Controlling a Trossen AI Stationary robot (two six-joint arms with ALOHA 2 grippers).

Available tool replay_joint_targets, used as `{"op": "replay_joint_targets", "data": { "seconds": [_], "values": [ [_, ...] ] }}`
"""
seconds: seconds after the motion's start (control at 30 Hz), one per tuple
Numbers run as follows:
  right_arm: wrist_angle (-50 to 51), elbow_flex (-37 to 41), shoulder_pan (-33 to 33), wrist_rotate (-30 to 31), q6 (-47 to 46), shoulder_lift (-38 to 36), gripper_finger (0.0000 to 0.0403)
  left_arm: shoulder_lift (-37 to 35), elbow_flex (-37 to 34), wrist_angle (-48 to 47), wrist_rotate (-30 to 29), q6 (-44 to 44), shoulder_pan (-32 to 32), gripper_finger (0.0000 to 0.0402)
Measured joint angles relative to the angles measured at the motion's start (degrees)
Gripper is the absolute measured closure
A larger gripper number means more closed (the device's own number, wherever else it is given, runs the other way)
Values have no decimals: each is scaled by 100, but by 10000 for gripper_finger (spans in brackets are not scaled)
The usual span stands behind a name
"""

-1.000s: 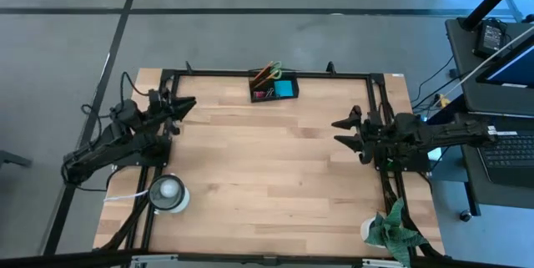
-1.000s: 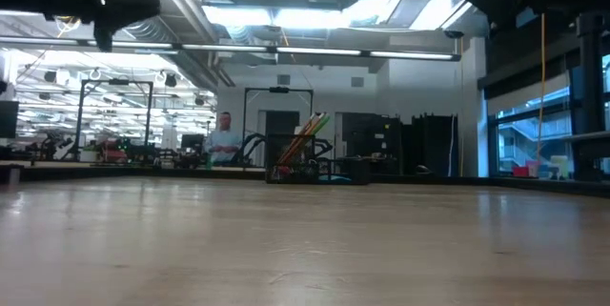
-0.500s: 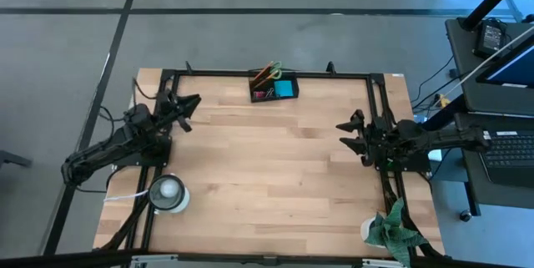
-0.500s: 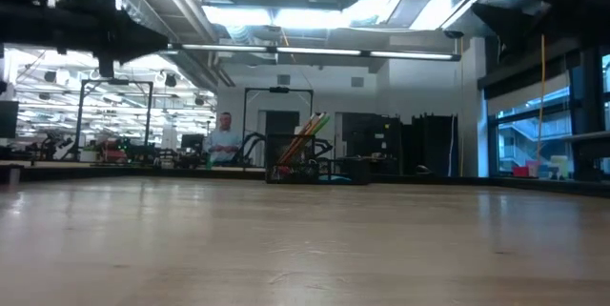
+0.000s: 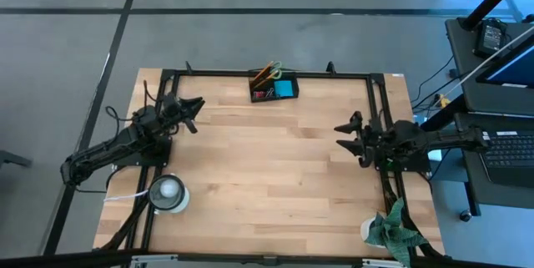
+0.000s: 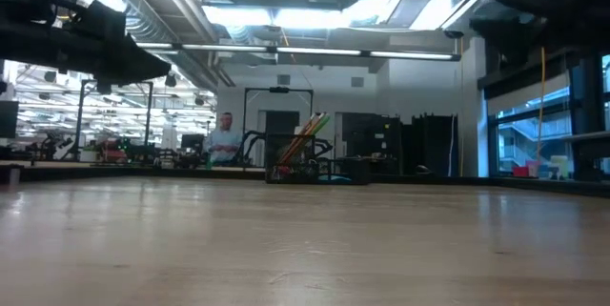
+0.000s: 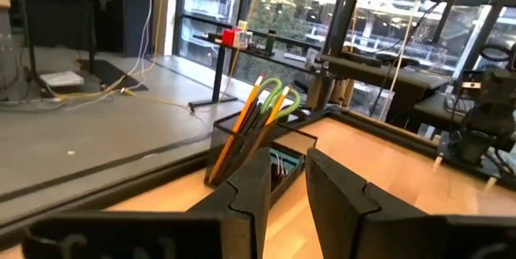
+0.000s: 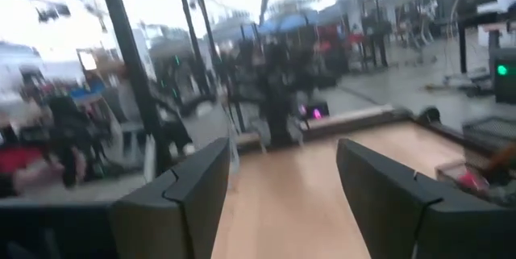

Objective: Pick and place office supplies into organizer
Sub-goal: Return to Home Position

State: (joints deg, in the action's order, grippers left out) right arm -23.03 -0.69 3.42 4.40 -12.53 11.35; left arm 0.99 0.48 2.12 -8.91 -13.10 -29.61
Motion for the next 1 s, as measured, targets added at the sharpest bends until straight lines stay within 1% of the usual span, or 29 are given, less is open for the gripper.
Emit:
{"op": "replay_joint_targets", "data": {
  "seconds": [0.13,0.33,0.73,0.87,1.0],
  "values": [
    [663,0,0,2,220,4,171,9,1,-1,0,188,0,327],
    [1168,0,0,2,-300,3,171,9,1,3,0,188,0,327],
    [1212,0,0,2,-373,-27,171,10,1,6,0,188,0,327],
    [1217,0,-130,2,-381,-266,171,11,1,6,0,188,0,327],
    [1220,0,-438,2,-325,-641,171,11,1,6,0,189,-1,327]
  ]
}}
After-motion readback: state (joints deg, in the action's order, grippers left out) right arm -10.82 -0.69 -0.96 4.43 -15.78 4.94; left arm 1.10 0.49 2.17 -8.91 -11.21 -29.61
